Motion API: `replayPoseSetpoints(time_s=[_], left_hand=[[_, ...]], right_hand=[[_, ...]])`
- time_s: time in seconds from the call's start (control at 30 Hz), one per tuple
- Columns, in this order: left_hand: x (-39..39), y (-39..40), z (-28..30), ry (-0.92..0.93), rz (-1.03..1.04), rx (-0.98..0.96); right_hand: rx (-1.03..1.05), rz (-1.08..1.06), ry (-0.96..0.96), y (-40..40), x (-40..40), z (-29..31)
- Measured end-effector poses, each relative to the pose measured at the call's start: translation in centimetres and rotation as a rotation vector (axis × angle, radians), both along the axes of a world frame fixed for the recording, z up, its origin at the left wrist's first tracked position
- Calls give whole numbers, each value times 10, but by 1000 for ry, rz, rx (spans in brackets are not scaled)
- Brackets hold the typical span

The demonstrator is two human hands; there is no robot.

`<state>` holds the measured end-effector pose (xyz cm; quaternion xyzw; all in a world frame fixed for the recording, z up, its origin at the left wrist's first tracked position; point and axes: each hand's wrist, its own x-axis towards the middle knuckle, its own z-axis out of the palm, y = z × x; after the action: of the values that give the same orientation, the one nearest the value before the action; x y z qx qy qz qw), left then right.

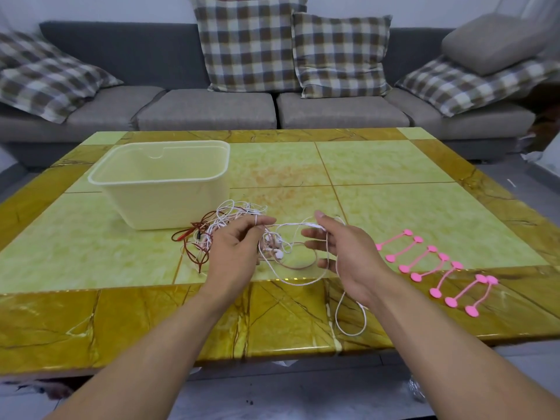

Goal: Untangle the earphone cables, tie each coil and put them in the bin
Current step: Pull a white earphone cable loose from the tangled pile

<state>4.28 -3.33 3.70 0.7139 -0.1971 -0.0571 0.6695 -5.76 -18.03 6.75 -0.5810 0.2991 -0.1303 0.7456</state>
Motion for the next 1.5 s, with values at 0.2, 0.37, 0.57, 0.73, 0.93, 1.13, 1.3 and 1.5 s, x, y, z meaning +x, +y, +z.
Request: replayPoseSetpoints(time_s=[0.2,0.37,0.57,0.73,0.93,1.13,1.3,1.5], left_hand=[[-9,3,10,73,-125,-59],[-2,4,14,208,-131,-203],[2,2,-16,-124,-156,331],[7,-1,-26,-333,-49,496],[12,1,-31,-456,79,625],[7,-1,-24,-454,118,695],[6,-1,-24,-376,162,757],[3,-5,-8,114,74,272]], right_hand=[[274,-57,-143,-1,2,4],[373,-147,-151,-14,0,6],[213,-24,-51,-22,-5,8],[-519,236,290,-13,-14,0],[-791,302,372,-12,-5,-12],[-902,282,374,-6,4,-24],[-892,211,67,2,8,-17],[-818,274,-39,8,8,-14]])
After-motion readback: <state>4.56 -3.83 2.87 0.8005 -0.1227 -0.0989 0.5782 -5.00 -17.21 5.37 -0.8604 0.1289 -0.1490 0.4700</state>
